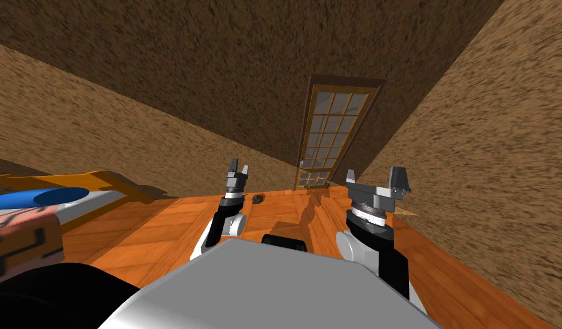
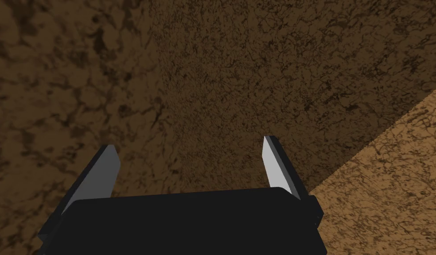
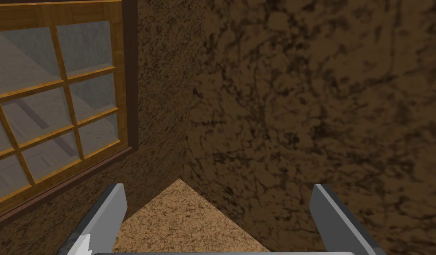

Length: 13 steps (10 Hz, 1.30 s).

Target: Pull the door open

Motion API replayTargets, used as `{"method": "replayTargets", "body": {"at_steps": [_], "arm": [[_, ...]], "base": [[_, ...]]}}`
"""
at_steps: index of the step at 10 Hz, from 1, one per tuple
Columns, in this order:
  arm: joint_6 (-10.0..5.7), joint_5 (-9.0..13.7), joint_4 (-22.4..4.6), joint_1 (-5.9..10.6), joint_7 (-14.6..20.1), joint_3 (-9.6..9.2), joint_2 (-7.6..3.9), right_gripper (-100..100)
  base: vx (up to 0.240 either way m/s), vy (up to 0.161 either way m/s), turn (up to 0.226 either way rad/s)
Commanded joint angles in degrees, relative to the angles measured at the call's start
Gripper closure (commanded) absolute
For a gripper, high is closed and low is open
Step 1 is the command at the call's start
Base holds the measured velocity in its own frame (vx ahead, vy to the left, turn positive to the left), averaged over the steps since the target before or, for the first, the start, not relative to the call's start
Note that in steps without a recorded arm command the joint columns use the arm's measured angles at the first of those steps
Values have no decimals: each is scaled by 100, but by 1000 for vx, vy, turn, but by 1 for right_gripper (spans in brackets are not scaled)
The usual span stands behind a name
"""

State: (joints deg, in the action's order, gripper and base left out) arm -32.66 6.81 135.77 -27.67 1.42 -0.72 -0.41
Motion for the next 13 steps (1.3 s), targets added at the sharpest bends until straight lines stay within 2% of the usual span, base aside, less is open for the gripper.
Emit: {"method": "replayTargets", "body": {"at_steps": [1, 4, 5, 13], "arm": [[-47, -62, -212, 64, -145, 24, -45, -100], [-112, -147, -506, 152, -347, 57, -102, -100], [-157, -207, -711, 214, -488, 79, -137, -100], [-376, -496, -1701, 511, -1167, 190, -287, -100]], "base": [[91, -11, 8], [145, -6, 9], [117, -14, 8], [103, -9, 9]]}}
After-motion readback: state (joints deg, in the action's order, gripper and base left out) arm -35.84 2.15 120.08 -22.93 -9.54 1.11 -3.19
